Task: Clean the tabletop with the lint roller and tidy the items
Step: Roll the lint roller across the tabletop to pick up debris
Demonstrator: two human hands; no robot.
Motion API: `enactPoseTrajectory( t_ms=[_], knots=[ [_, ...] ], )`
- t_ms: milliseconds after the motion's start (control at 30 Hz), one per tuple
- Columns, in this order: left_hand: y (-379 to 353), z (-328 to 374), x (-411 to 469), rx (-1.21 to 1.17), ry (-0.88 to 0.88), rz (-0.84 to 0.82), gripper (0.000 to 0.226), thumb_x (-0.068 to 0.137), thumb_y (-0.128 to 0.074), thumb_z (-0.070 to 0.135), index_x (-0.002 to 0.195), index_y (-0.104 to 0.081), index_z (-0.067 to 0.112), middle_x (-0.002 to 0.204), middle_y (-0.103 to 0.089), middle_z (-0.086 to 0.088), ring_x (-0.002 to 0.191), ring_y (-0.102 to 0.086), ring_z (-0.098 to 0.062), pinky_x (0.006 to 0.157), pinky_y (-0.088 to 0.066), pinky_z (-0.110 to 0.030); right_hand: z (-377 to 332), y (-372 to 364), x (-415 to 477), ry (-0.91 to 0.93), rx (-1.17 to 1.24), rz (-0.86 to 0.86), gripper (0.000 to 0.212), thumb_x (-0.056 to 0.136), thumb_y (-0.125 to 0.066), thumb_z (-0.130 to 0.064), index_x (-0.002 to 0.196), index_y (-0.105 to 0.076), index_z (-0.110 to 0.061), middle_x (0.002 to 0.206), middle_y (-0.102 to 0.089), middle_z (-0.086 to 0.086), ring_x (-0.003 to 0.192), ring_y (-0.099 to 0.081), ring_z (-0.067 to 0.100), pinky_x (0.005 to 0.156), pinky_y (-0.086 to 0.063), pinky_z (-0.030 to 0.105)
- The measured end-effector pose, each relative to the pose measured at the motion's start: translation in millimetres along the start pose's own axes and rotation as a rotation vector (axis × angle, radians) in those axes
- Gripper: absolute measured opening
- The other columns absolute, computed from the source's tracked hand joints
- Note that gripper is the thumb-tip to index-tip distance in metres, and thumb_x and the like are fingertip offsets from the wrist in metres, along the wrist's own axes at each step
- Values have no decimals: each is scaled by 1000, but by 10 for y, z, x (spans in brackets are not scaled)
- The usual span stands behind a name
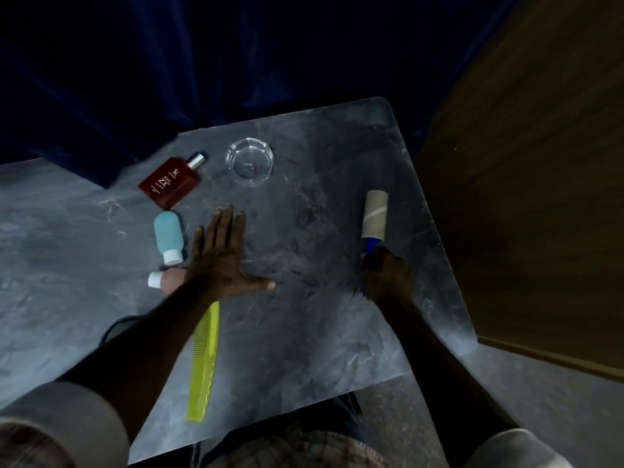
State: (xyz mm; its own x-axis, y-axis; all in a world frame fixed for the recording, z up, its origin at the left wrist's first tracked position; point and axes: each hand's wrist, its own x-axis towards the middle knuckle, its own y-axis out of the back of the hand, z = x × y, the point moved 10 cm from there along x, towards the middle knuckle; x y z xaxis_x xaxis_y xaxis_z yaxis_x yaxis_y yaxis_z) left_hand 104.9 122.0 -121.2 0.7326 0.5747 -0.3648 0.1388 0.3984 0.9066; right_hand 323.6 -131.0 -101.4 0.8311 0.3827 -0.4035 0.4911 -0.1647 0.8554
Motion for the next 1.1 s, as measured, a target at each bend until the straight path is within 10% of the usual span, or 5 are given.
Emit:
enactPoseTrajectory(
  t_ms=[233,467,600,733,1100],
  knots=[
    [9,36,-7,3,-10,-10,168,42,-47,110,172,7,20,181,11,-9,169,7,-30,134,-4,-62,453,-32,10,-222,279,-41,35,105,-54,-38,128,-61,-12,113,-71,12,85,-58,15,76,-45,30],
    [25,76,-14,-7,-7,-11,168,39,-46,109,172,4,19,181,7,-11,169,4,-30,133,-6,-62,505,-42,-17,-251,277,-37,35,108,-50,-37,126,-62,-11,72,-48,-14,61,-48,-5,50,-30,13],
    [17,81,-3,-8,-9,-12,169,39,-48,109,172,6,20,181,9,-9,169,6,-29,133,-4,-63,438,-7,-3,-266,278,-61,38,106,-54,-37,136,-57,-13,94,-60,-2,72,-55,4,57,-42,20],
    [15,63,-16,-19,-15,-8,169,39,-47,109,172,6,20,181,10,-10,169,7,-29,133,-4,-63,148,40,-31,-143,85,-83,40,106,-52,-36,137,-57,-11,127,-67,16,114,-66,33,100,-54,46],
    [30,62,-7,-32,-16,5,168,46,-67,102,172,5,18,181,12,-10,168,8,-31,134,-1,-62,-555,-210,-81,77,-128,-141,34,105,-47,-30,128,-62,-11,124,-69,20,115,-66,40,97,-51,43]
  ],
)
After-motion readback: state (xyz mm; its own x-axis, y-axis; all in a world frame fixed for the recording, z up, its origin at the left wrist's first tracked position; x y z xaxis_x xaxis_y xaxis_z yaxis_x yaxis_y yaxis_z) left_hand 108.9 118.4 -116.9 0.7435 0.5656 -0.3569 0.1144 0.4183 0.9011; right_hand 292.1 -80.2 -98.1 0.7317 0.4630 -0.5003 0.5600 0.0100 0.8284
